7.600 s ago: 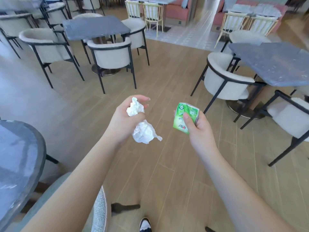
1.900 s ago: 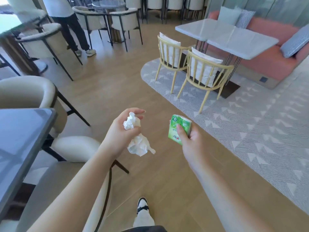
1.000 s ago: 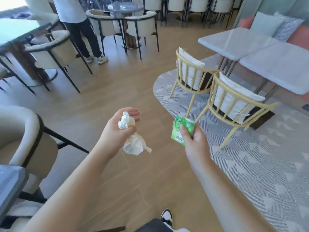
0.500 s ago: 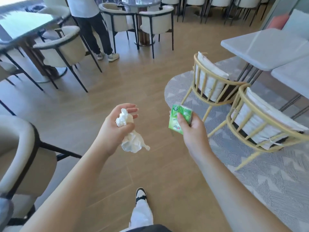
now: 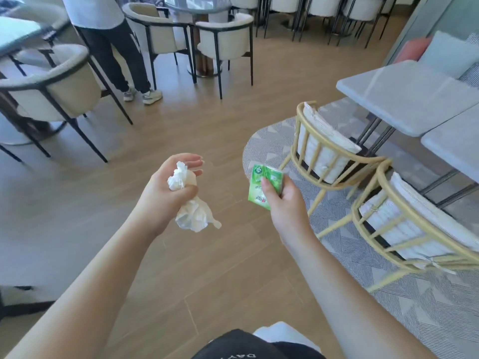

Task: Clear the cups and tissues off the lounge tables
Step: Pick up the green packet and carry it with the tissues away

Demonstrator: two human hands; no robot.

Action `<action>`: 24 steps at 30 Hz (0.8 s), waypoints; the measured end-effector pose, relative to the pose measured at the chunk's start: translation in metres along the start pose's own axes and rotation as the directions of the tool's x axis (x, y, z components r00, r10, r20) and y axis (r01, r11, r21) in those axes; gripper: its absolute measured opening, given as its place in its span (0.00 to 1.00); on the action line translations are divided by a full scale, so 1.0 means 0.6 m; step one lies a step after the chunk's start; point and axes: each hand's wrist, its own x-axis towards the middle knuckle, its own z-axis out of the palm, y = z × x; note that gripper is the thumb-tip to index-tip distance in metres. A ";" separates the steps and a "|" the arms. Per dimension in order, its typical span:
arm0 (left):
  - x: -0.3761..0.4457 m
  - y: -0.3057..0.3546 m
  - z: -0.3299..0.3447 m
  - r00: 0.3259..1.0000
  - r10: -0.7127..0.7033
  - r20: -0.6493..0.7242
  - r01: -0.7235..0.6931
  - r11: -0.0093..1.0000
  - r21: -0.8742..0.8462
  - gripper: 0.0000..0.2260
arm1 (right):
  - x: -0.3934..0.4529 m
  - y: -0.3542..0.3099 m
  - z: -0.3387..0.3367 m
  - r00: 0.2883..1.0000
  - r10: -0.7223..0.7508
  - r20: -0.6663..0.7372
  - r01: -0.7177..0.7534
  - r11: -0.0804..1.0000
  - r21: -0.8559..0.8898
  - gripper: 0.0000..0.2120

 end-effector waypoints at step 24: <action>0.649 -0.007 0.108 0.995 0.042 -0.092 -0.038 0.998 0.046 0.22 | 0.658 0.000 0.004 0.999 0.019 0.038 -0.019 1.000 -0.003 0.07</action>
